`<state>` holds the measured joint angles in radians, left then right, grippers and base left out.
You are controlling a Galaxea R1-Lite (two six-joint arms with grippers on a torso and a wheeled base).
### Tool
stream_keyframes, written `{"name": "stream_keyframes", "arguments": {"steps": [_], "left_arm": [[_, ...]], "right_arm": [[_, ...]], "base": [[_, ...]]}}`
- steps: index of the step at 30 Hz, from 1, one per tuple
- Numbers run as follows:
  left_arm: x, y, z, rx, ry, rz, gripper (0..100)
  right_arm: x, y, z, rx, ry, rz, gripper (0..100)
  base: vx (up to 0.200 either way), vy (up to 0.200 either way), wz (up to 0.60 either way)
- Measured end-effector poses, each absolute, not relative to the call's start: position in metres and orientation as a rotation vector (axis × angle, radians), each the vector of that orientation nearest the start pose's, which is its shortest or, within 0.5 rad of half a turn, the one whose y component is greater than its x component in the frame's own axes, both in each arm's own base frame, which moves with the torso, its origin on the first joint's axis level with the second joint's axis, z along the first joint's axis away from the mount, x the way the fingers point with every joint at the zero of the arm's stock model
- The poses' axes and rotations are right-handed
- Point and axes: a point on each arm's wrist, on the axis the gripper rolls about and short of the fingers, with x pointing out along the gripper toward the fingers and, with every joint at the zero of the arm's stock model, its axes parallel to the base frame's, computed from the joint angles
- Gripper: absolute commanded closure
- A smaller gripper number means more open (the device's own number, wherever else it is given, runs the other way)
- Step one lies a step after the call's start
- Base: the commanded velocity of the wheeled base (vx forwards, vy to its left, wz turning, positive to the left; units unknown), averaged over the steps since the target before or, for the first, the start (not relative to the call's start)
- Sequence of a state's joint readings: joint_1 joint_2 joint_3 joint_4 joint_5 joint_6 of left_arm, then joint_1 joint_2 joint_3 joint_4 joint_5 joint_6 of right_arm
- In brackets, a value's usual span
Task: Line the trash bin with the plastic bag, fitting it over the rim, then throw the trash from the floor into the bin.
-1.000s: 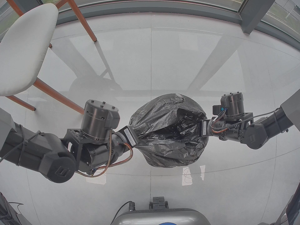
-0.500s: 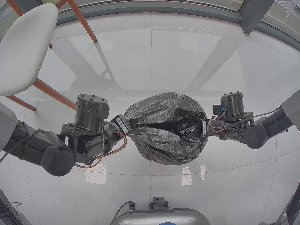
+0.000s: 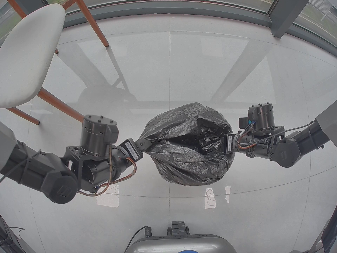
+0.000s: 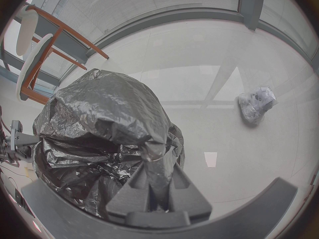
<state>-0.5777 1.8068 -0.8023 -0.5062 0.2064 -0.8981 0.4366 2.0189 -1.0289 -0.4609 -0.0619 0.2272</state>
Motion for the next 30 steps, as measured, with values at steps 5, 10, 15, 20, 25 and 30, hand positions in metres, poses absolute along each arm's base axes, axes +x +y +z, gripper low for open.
{"name": "stream_keyframes", "arguments": {"steps": [5, 10, 15, 20, 25, 30], "left_arm": [[0.259, -0.165, 0.163, -0.775, 0.533, -0.173, 0], [0.238, -0.169, 0.178, -0.943, 0.561, -0.233, 0], [0.224, -0.179, 0.191, -1.054, 0.59, -0.387, 0], [0.224, -0.189, 0.213, -1.141, 0.581, -0.533, 0], [0.236, -0.202, 0.222, -1.175, 0.568, -0.578, 0], [0.253, -0.216, 0.213, -1.185, 0.557, -0.592, 0]], "right_arm": [[0.342, 0.159, 0.115, 0.09, 0.548, 0.306, 100], [0.341, 0.162, 0.119, 0.093, 0.534, 0.318, 100], [0.334, 0.174, 0.123, 0.086, 0.521, 0.355, 100], [0.33, 0.183, 0.126, 0.08, 0.509, 0.377, 100], [0.329, 0.187, 0.127, 0.079, 0.505, 0.384, 100], [0.328, 0.188, 0.128, 0.081, 0.5, 0.386, 100]], "base": [[0.0, 0.0, 0.0], [0.0, 0.0, 0.0], [0.0, 0.0, 0.0], [0.0, 0.0, 0.0], [0.0, 0.0, 0.0], [0.0, 0.0, 0.0]]}}
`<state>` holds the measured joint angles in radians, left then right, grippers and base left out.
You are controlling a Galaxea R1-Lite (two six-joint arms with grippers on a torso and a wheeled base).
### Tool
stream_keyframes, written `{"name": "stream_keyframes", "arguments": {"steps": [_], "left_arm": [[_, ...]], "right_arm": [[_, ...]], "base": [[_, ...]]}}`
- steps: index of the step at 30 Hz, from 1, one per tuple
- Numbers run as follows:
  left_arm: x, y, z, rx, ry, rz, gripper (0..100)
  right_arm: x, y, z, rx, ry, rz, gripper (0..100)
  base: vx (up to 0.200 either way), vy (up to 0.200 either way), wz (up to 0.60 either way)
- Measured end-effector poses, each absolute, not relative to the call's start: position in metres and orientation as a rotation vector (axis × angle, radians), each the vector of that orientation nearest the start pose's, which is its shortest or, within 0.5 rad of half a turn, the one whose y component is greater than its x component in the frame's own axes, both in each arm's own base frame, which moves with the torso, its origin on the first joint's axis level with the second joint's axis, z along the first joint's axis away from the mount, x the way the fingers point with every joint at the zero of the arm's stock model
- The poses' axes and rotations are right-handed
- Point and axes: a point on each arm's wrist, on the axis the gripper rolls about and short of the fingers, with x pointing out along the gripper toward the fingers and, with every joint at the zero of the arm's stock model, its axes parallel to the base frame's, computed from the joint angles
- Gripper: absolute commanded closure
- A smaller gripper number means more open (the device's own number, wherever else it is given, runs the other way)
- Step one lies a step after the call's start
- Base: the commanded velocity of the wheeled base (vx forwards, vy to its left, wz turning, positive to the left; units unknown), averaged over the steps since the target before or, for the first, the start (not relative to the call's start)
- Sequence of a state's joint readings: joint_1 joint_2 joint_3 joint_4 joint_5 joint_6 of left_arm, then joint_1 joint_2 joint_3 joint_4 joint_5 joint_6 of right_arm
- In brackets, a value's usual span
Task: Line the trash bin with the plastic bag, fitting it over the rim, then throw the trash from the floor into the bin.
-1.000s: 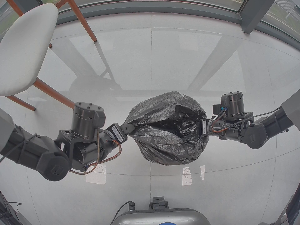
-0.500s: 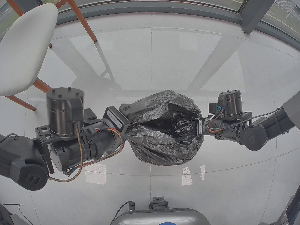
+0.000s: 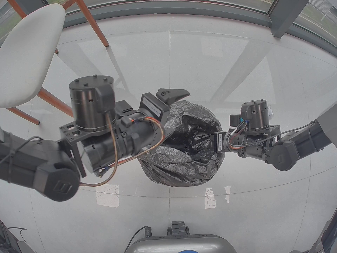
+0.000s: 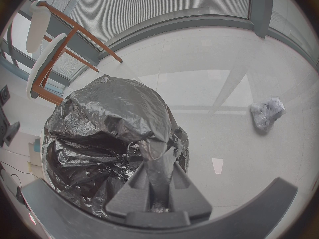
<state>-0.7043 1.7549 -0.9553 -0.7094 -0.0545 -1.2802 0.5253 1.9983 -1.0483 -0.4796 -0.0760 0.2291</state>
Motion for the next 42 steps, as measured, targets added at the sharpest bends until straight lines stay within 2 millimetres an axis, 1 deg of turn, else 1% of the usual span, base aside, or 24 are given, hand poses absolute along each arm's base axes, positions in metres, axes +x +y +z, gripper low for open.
{"name": "stream_keyframes", "arguments": {"steps": [3, 7, 10, 14, 16, 23, 26, 30, 33, 38, 42], "left_arm": [[0.264, -0.226, 0.206, -1.201, 0.52, -0.62, 0], [0.273, -0.238, 0.184, -1.186, 0.556, -0.598, 0], [0.273, -0.242, 0.168, -1.166, 0.596, -0.575, 0], [0.272, -0.244, 0.157, -1.144, 0.63, -0.554, 0], [0.271, -0.243, 0.153, -1.136, 0.64, -0.545, 0], [0.26, -0.237, 0.128, -1.055, 0.696, -0.509, 0], [0.256, -0.236, 0.124, -1.044, 0.685, -0.525, 0], [0.255, -0.237, 0.125, -1.042, 0.68, -0.534, 0], [0.256, -0.238, 0.132, -1.052, 0.663, -0.548, 0], [0.254, -0.235, 0.16, -1.082, 0.616, -0.581, 0], [0.247, -0.221, 0.191, -1.131, 0.554, -0.61, 0]], "right_arm": [[0.328, 0.189, 0.13, 0.082, 0.496, 0.387, 100], [0.328, 0.189, 0.13, 0.083, 0.494, 0.387, 100], [0.329, 0.188, 0.131, 0.084, 0.49, 0.385, 100], [0.331, 0.188, 0.133, 0.087, 0.485, 0.384, 100], [0.331, 0.188, 0.133, 0.087, 0.484, 0.383, 100], [0.332, 0.188, 0.133, 0.087, 0.483, 0.383, 100], [0.332, 0.188, 0.133, 0.088, 0.482, 0.383, 100], [0.333, 0.188, 0.133, 0.09, 0.48, 0.382, 100], [0.333, 0.188, 0.133, 0.09, 0.481, 0.382, 100], [0.332, 0.188, 0.134, 0.09, 0.481, 0.383, 100], [0.331, 0.189, 0.134, 0.091, 0.479, 0.387, 100]], "base": [[0.0, 0.0, 0.0], [0.0, 0.0, 0.0], [0.0, 0.0, 0.0], [0.0, 0.0, 0.0], [0.0, 0.0, 0.0], [0.0, 0.0, 0.0], [0.0, 0.0, 0.0], [0.0, 0.0, 0.0], [0.0, 0.0, 0.0], [0.0, 0.0, 0.0], [0.0, 0.0, 0.0]]}}
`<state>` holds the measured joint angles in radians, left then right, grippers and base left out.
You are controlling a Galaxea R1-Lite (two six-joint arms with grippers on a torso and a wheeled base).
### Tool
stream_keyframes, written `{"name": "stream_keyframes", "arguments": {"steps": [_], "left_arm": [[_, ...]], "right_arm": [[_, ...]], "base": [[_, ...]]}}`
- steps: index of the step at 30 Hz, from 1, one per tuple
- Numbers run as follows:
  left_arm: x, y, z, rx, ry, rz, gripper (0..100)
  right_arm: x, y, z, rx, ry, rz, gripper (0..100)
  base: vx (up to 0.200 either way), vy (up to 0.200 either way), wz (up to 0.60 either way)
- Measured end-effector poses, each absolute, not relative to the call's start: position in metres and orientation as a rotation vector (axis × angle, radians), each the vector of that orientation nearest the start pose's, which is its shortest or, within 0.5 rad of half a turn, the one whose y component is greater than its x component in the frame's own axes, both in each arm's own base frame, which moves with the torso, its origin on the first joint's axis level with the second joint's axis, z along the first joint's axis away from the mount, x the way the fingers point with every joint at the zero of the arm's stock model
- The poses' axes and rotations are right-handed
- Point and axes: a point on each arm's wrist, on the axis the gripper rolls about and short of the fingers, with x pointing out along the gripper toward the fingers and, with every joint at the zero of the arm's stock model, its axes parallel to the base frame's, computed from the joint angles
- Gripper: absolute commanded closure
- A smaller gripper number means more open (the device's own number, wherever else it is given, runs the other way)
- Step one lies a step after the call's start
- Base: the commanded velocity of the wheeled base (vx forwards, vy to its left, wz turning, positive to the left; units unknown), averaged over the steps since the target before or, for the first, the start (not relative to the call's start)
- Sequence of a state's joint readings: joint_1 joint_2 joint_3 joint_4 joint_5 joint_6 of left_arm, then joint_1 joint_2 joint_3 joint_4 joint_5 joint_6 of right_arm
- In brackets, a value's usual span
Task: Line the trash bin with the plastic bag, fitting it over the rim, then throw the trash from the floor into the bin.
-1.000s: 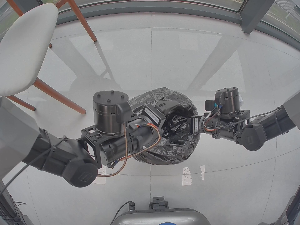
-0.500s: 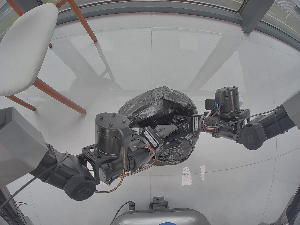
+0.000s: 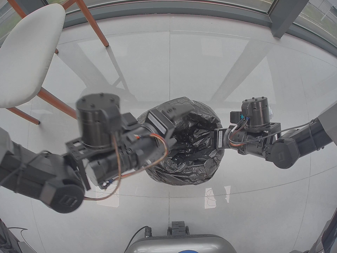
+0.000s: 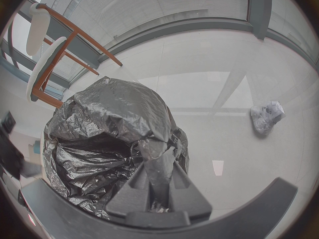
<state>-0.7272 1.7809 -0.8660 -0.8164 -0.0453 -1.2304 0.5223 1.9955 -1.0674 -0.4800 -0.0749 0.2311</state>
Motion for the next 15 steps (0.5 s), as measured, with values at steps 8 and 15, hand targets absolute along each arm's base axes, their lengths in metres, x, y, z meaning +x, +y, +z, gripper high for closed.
{"name": "stream_keyframes", "arguments": {"steps": [8, 15], "left_arm": [[0.212, -0.159, 0.245, -1.255, 0.402, -0.625, 0], [0.182, -0.099, 0.25, -1.29, 0.306, -0.507, 0]], "right_arm": [[0.326, 0.189, 0.135, 0.091, 0.486, 0.398, 0], [0.319, 0.186, 0.135, 0.089, 0.494, 0.396, 0]], "base": [[0.0, 0.0, 0.0], [0.0, 0.0, 0.0]]}}
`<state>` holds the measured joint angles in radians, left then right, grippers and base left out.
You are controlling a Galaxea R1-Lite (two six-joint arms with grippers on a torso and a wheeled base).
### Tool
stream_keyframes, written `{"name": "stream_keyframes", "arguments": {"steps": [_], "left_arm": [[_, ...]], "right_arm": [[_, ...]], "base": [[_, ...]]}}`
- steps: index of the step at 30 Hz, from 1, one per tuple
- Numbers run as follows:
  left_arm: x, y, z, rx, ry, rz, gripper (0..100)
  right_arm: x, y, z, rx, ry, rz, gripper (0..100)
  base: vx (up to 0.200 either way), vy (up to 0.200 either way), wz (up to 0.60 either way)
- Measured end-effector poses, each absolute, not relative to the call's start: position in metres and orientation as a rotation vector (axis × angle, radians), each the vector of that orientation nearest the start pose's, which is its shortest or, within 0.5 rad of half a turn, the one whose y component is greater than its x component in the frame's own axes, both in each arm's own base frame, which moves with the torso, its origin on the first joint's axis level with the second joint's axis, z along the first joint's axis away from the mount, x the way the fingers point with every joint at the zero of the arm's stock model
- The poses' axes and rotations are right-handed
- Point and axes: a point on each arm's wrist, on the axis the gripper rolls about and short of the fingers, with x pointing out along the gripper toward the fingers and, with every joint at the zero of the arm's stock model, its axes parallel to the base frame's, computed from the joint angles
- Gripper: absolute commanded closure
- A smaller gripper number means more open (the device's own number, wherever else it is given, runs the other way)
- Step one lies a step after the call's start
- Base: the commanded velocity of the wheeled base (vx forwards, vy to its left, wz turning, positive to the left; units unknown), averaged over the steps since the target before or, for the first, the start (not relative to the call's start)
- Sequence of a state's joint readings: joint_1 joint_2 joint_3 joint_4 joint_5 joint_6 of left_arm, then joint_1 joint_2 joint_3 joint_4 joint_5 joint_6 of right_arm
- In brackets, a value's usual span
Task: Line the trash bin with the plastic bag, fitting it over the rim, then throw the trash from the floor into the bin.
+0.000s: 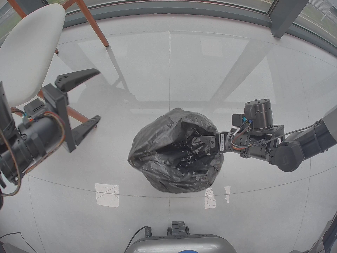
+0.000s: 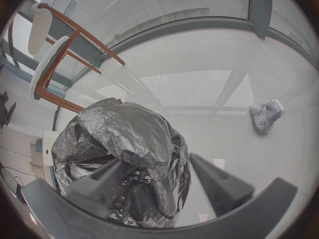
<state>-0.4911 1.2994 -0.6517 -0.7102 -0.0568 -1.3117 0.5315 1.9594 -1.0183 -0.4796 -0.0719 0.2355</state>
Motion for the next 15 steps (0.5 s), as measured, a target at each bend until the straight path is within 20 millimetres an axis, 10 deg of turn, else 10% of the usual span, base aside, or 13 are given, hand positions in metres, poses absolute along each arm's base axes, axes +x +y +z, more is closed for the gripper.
{"name": "stream_keyframes", "arguments": {"steps": [8, 15], "left_arm": [[0.162, -0.072, 0.262, -1.277, 0.195, -0.479, 0], [0.154, -0.062, 0.267, -1.255, 0.136, -0.467, 0]], "right_arm": [[0.324, 0.153, 0.156, 0.13, 0.439, 0.326, 0], [0.344, 0.071, 0.167, 0.168, 0.399, 0.155, 0]], "base": [[0.0, 0.0, 0.0], [0.0, 0.0, 0.0]]}}
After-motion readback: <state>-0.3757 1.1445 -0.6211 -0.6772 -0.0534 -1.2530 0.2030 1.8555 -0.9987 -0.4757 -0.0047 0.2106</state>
